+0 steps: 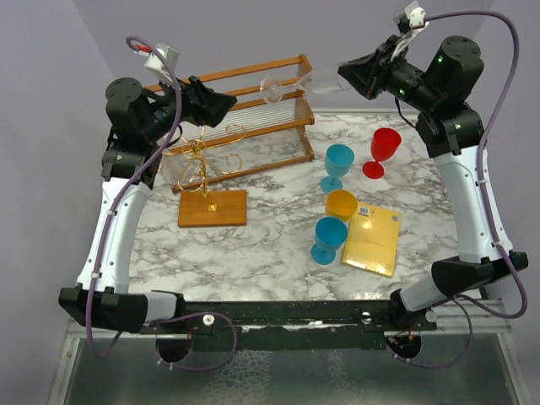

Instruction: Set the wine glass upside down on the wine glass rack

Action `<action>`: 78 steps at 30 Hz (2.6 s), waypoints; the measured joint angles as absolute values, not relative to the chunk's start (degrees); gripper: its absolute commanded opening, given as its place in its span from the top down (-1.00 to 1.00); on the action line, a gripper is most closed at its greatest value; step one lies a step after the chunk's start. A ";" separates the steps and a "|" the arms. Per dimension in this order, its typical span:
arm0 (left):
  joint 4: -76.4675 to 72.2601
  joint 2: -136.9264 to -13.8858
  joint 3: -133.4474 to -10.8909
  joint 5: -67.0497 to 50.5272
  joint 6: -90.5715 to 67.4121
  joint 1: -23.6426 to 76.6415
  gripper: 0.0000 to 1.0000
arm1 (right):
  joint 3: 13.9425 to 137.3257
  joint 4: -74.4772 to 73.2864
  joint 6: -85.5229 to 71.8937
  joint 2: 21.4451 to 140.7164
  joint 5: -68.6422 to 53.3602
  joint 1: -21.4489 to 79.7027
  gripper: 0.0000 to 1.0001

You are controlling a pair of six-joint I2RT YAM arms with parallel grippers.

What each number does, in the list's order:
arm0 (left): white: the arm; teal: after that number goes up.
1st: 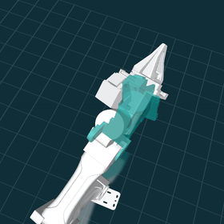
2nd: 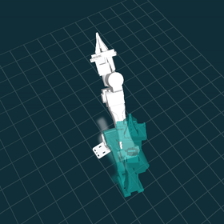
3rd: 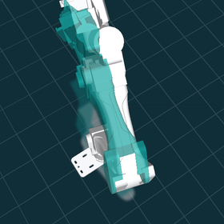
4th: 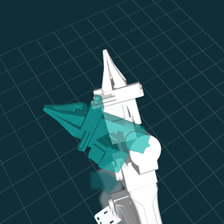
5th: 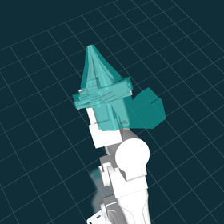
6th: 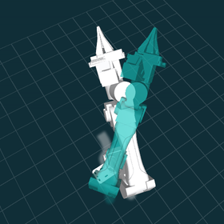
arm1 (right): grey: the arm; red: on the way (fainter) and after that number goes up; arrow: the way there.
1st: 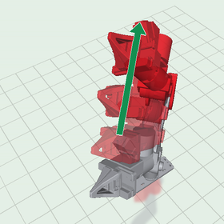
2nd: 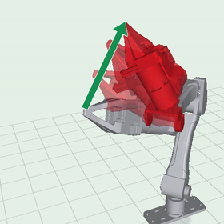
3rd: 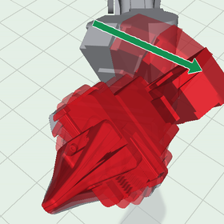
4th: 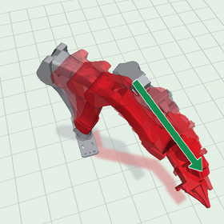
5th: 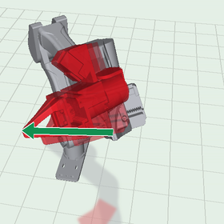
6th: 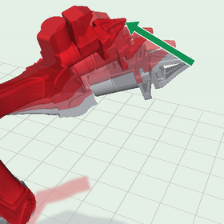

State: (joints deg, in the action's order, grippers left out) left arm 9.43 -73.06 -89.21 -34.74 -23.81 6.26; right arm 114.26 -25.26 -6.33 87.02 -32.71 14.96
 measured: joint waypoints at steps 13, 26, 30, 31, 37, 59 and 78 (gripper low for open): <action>6.00 -82.13 -91.26 -35.53 -31.66 14.09 -0.23 | 112.01 -20.99 -11.84 86.83 -37.39 14.96 0.98; 4.14 -83.13 -90.74 -35.27 -33.67 15.14 0.07 | 106.67 -18.85 -13.32 83.99 -38.02 15.03 0.98; 3.38 -83.13 -89.67 -35.14 -33.98 15.27 0.06 | 106.48 -18.35 -13.34 83.53 -38.06 15.05 0.98; 3.33 -83.15 -89.43 -35.09 -34.04 15.33 0.07 | 106.48 -18.11 -13.34 83.50 -38.06 15.05 0.98; 2.70 -83.18 -88.58 -34.89 -34.89 15.51 0.40 | 106.48 -17.91 -13.34 83.48 -38.04 15.05 0.98; 0.73 -83.68 -88.12 -34.15 -37.36 15.42 1.00 | 100.71 -14.90 -11.73 80.25 -38.00 15.05 0.75; 0.93 -80.07 -88.03 -34.00 -29.08 13.87 1.00 | 99.24 -19.99 -4.16 77.06 -34.00 15.07 0.21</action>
State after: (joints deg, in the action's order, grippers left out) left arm 0.93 -80.07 -88.03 -34.00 -29.08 13.87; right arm 99.24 -19.99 -4.16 77.06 -34.00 15.07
